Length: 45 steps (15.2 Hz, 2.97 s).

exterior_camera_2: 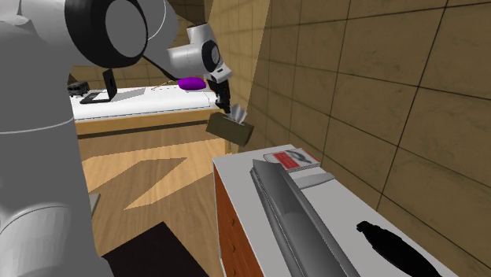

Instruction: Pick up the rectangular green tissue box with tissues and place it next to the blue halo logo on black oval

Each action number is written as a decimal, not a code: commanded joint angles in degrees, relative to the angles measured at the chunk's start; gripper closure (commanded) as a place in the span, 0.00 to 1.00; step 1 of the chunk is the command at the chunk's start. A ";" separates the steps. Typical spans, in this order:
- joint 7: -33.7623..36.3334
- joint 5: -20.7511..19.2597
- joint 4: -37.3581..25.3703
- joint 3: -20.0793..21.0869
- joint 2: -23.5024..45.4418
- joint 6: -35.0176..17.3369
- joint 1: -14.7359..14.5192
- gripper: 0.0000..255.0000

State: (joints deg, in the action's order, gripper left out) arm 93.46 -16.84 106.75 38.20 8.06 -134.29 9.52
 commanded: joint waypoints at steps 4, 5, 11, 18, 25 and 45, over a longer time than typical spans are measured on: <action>-1.47 1.56 -2.73 0.29 -0.96 3.36 0.24 1.00; -1.71 1.82 -3.33 0.34 -1.12 4.07 0.26 1.00; -9.07 6.24 -2.02 -1.39 -3.26 3.44 4.07 1.00; -20.75 11.76 -1.15 -4.97 -4.15 2.33 9.60 1.00; -31.03 15.14 -3.76 -8.41 -2.02 2.88 14.42 1.00; -49.95 16.63 -24.32 -14.69 14.67 9.21 23.70 1.00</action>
State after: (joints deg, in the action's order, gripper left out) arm 43.73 -0.25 82.01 23.54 22.59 -124.53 33.10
